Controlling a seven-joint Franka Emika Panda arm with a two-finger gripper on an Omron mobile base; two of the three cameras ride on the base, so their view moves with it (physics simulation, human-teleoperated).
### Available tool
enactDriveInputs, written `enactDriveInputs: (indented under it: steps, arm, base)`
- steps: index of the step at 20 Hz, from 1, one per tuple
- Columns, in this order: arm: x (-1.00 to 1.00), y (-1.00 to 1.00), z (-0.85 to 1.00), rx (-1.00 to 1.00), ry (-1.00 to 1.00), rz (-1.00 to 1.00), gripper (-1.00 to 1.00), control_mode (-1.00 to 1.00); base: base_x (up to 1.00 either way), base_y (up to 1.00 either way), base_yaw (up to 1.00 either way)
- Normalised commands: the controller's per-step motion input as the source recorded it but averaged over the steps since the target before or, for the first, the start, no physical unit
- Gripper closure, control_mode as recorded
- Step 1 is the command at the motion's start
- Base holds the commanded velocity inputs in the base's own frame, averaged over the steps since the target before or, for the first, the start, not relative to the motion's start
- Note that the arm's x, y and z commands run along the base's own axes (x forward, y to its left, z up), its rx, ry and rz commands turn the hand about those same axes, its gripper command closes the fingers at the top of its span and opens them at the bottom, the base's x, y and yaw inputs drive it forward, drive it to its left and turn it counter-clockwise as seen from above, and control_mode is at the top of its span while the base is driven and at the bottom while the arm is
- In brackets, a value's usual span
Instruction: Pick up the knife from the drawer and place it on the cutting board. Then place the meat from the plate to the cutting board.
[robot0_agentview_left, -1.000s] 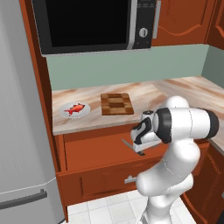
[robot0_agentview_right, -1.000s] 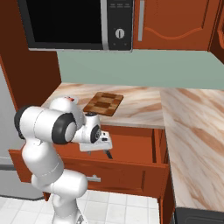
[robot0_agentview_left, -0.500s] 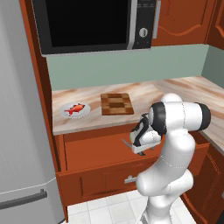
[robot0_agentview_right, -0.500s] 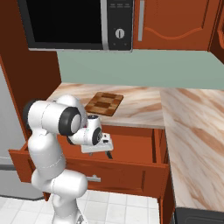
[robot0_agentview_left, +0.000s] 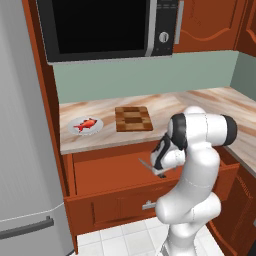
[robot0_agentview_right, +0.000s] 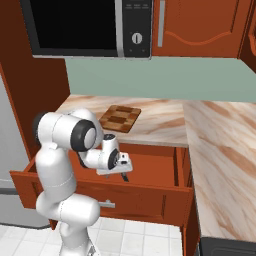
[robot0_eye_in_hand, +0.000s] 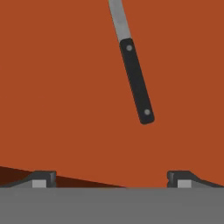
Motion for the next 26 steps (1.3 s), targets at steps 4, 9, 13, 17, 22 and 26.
enactDriveInputs:
  steps: [4,9,13,17,22,26]
  arm:
    - [0.00,-0.06,-0.09,0.00,-0.16,0.02,-1.00,-1.00]
    - [0.04,0.00,-0.06,0.00,-0.04,0.01,-1.00,-1.00]
    - [0.14,0.00,-0.04,0.00,0.00,0.00,-1.00,-1.00]
    - [0.24,0.00,-0.06,0.00,0.00,0.00,-1.00,-1.00]
    - [0.25,0.00,-0.09,0.00,0.00,0.00,-1.00,-1.00]
    - [0.18,0.00,-0.16,0.00,0.00,0.00,-1.00,-1.00]
  base:
    - [0.00,0.00,0.00]
    - [0.00,0.00,0.00]
    - [0.00,0.00,0.00]
    - [0.00,0.00,0.00]
    - [0.00,0.00,0.00]
    - [0.00,0.00,0.00]
